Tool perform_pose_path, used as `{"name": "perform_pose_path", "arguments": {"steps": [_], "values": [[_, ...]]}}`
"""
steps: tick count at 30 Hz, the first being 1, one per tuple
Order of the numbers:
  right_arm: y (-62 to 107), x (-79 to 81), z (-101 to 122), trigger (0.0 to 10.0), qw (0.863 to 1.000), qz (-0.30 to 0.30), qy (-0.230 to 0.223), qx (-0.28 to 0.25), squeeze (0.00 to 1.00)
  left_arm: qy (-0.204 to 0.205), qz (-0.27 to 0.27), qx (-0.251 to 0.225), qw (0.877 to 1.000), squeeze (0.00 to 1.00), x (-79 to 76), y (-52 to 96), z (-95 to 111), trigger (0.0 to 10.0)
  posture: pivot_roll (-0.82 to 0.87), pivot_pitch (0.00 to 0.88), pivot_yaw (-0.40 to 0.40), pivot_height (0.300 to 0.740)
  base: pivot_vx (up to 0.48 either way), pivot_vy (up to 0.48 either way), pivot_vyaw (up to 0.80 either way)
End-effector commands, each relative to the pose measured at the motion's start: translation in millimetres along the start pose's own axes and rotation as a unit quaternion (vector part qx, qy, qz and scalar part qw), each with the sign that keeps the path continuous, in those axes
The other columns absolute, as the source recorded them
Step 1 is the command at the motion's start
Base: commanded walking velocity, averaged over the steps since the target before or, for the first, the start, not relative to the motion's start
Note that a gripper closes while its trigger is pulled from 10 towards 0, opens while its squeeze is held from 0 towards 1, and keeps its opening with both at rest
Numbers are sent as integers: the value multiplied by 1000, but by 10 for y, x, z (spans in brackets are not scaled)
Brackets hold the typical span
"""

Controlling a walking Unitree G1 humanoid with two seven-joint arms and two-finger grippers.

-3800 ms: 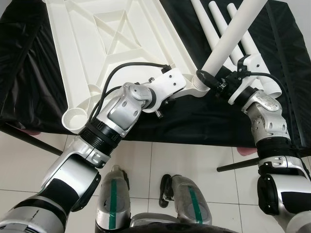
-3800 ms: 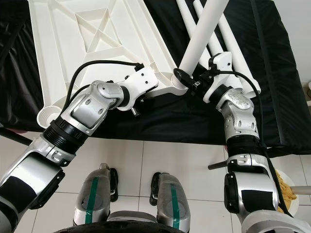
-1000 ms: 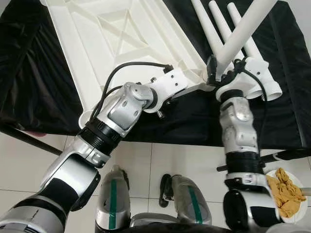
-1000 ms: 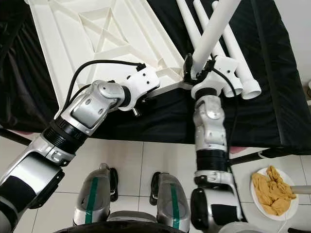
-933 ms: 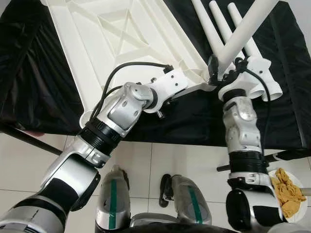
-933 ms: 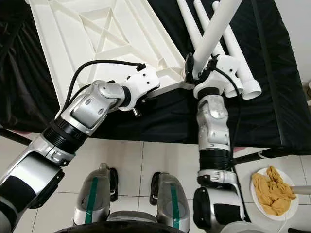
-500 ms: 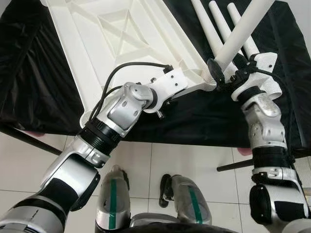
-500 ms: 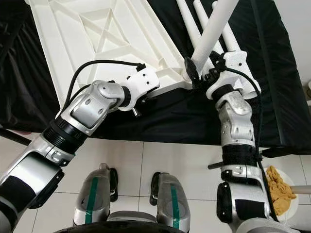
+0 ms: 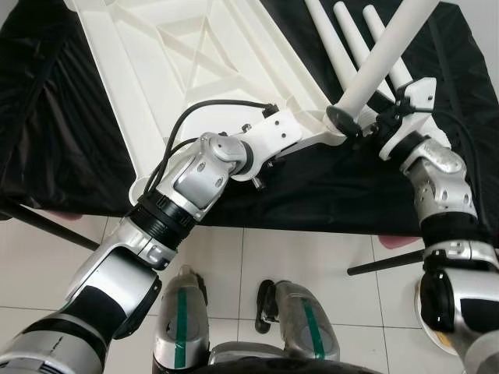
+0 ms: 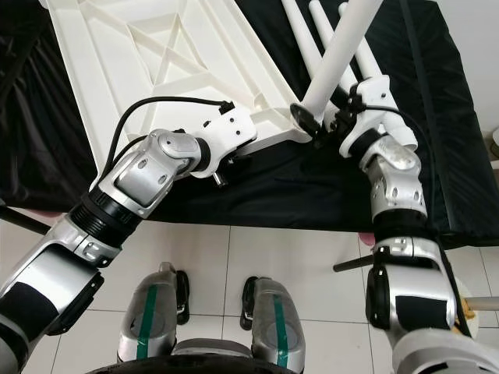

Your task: Building children table

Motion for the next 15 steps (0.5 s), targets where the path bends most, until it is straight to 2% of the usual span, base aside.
{"name": "perform_pose_path", "arguments": {"steps": [1, 13, 14, 15], "values": [[31, -56, -31, 10000, 1000, -7, 5, 9, 0, -9, -8, 0, 1000, 0, -20, -9, 12, 10000, 22, 0, -53, 740, 0, 0, 0], [0, -141, -24, 10000, 1000, -14, 15, 18, 0, -11, -8, -1, 1000, 0, -11, -11, 16, 10000, 21, 0, -48, 740, 0, 0, 0], [1, -153, -50, 5098, 1000, -7, 14, 26, 0, -12, -8, -1, 1000, 0, -9, -9, 16, 10000, 22, 0, -48, 740, 0, 0, 0], [1, -153, -50, 5098, 1000, -7, 14, 26, 0, -12, -8, -1, 1000, 0, -9, -9, 16, 10000, 22, 0, -48, 740, 0, 0, 0]]}}
Point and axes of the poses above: a point about 5 cm out from each wrist's last joint towards the gripper, its own y axis pointing back from the gripper into the wrist, its own z axis along the axis of the wrist's last joint, x = y × z, the point moved 5 cm from there along -y, pointing out of the wrist towards the gripper, and after that the axes turned 11 degrees about -y, right-handed, at the moved point
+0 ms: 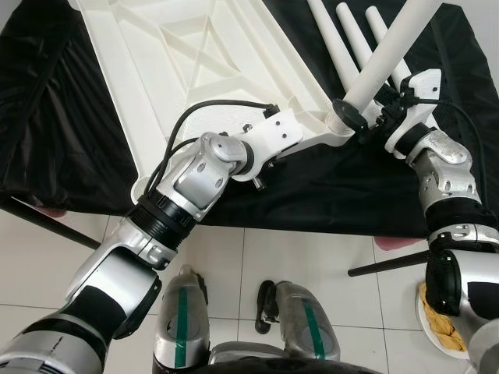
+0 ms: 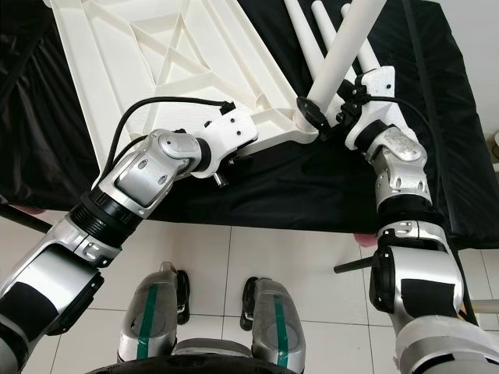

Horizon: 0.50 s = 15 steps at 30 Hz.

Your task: Building children table

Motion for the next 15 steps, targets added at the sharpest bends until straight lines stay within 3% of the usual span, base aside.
{"name": "perform_pose_path", "arguments": {"steps": [1, 2, 3, 4, 15], "values": [[15, -22, -17, 5098, 1000, 6, 5, 7, 0, -9, -9, 1, 1000, 0, -11, -9, 12, 10000, 22, 0, -48, 740, 0, 0, 0], [15, -22, -17, 5098, 1000, 6, 5, 7, 0, -9, -9, 1, 1000, 0, -11, -9, 12, 10000, 22, 0, -48, 740, 0, 0, 0], [17, -23, -26, 471, 1000, 9, 0, 8, 0, -9, -8, 1, 1000, 0, -9, -7, 12, 10000, 24, 0, -50, 740, 0, 0, 0], [23, -20, -36, 0, 1000, 13, -3, 9, 0, -9, -8, 1, 1000, 0, -7, -4, 12, 10000, 26, 0, -50, 740, 0, 0, 0], [50, 36, -118, 0, 999, 28, -24, 9, 0, -8, -7, 3, 1000, 0, -2, 13, -11, 10000, 28, 7, -42, 740, 0, 0, 0]]}}
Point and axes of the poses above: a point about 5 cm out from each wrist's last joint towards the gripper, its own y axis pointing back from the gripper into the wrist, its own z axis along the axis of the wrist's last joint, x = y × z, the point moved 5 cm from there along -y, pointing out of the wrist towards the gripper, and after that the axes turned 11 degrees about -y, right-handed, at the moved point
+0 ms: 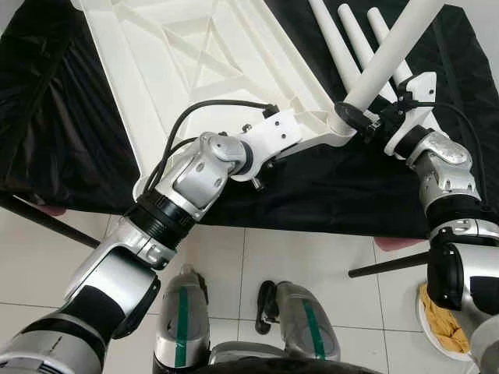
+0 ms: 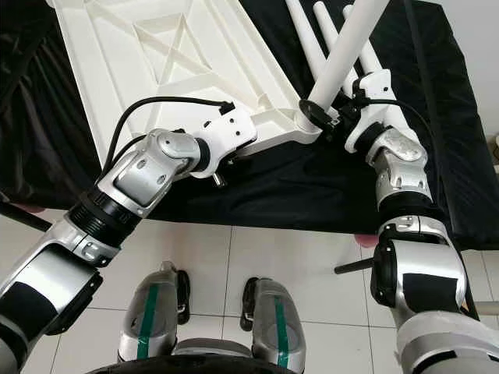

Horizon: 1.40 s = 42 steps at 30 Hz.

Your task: Building children table

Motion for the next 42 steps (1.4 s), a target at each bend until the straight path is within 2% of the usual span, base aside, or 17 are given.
{"name": "perform_pose_path", "arguments": {"steps": [1, 16, 23, 26, 30, 35, 37, 41, 42], "values": [[38, -4, -75, 0, 1000, -3, -15, 3, 0, -7, -9, 1, 1000, 0, -14, 4, 6, 10000, 28, 7, -42, 740, 0, 0, 0], [41, 74, -34, 0, 997, -20, -52, -55, 0, -6, -9, 2, 1000, 0, -13, 19, -1, 10000, 24, 24, -45, 740, 0, 0, 0], [27, 133, 3, 0, 989, -68, -73, -106, 0, -4, -10, 1, 1000, 0, -29, 21, 4, 10000, 23, 34, -48, 740, 0, 0, 0], [26, 137, 12, 0, 988, -72, -74, -111, 0, -4, -10, 1, 1000, 0, -30, 21, 4, 10000, 23, 34, -48, 740, 0, 0, 0], [15, 145, 52, 0, 979, -125, -85, -137, 0, -2, -11, 2, 1000, 0, -38, 23, -4, 10000, 26, 36, -50, 740, 0, 0, 0], [-3, 184, 78, 0, 971, -157, -93, -152, 0, -2, -10, 2, 1000, 0, -35, 23, -6, 10000, 28, 35, -52, 740, 0, 0, 0], [-19, 249, 107, 0, 965, -180, -99, -165, 0, -2, -9, 2, 1000, 0, -29, 23, -9, 10000, 27, 33, -52, 740, 0, 0, 0], [-33, 296, 119, 0, 961, -190, -105, -172, 0, -1, -9, 2, 1000, 0, -28, 23, -7, 10000, 25, 32, -51, 740, 0, 0, 0], [-51, 338, 126, 0, 956, -207, -111, -178, 0, -2, -9, 2, 1000, 0, -26, 22, -3, 10000, 24, 31, -51, 740, 0, 0, 0]]}}
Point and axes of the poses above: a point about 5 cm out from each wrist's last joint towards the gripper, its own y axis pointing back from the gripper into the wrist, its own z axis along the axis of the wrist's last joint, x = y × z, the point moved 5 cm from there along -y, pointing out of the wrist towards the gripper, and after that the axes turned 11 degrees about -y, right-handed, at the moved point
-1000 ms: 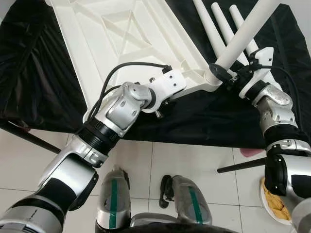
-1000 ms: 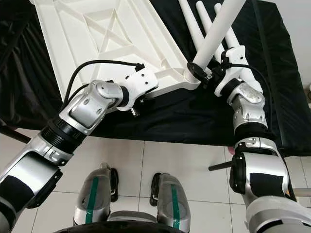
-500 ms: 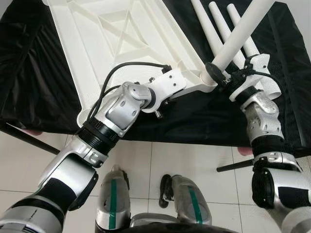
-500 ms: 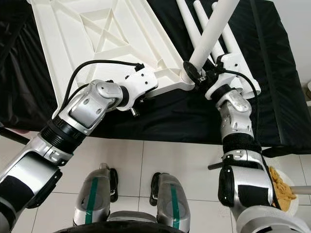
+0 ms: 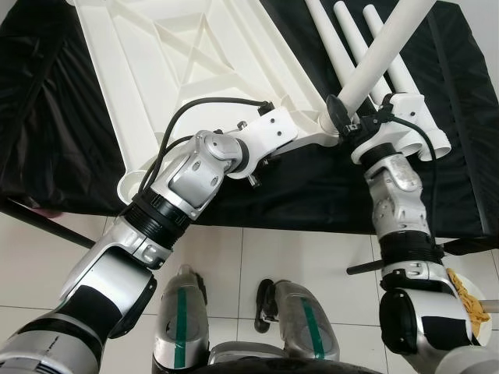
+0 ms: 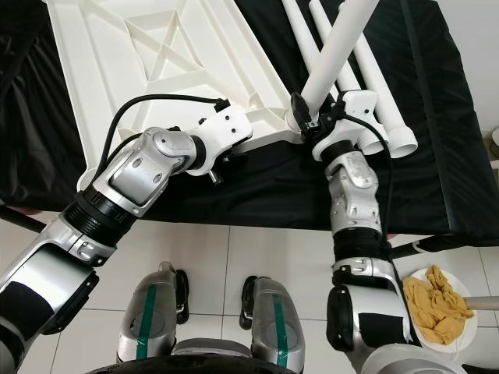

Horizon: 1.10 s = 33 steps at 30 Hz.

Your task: Building children table

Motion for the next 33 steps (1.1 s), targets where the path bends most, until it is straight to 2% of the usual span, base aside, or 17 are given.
{"name": "perform_pose_path", "arguments": {"steps": [1, 3, 8, 11, 12, 15, 21, 27, 28, 33], "values": [[-37, 27, 158, 0, 999, -21, -29, -41, 0, 0, -14, -3, 1000, 0, -56, -16, 17, 10000, 24, 31, -51, 740, 0, 0, 0], [-27, 61, 143, 0, 997, -61, -22, -46, 0, -1, -14, -4, 1000, 0, -57, -17, 23, 10000, 25, 32, -52, 740, 0, 0, 0], [-15, 40, 124, 0, 995, -90, -16, -45, 0, -1, -15, -4, 1000, 0, -58, -14, 25, 10000, 26, 33, -53, 740, 0, 0, 0], [76, -47, 70, 0, 978, -205, -13, -47, 0, -1, -15, -3, 1000, 0, -61, -9, 18, 10000, 28, 35, -51, 740, 0, 0, 0], [76, -47, 70, 0, 978, -205, -13, -47, 0, -1, -15, -3, 1000, 0, -61, -9, 18, 10000, 28, 35, -51, 740, 0, 0, 0], [148, -67, 41, 0, 964, -261, -4, -41, 0, -1, -16, -3, 1000, 0, -66, -12, 21, 10000, 26, 34, -51, 740, 0, 0, 0], [161, -75, 66, 0, 963, -267, 5, -36, 0, -1, -16, -4, 1000, 0, -70, -21, 35, 10000, 25, 33, -54, 740, 0, 0, 0], [143, -17, 56, 0, 967, -253, 6, -29, 0, 0, -14, -4, 1000, 0, -68, -22, 28, 10000, 24, 32, -59, 740, 0, 0, 0], [135, -10, 65, 10000, 968, -250, 9, -28, 0, 0, -14, -3, 1000, 0, -71, -22, 25, 10000, 25, 32, -60, 740, 0, 0, 0], [134, -21, 78, 10000, 969, -245, 11, -26, 0, 0, -14, -3, 1000, 0, -74, -25, 25, 10000, 27, 30, -63, 740, 0, 0, 0]]}}
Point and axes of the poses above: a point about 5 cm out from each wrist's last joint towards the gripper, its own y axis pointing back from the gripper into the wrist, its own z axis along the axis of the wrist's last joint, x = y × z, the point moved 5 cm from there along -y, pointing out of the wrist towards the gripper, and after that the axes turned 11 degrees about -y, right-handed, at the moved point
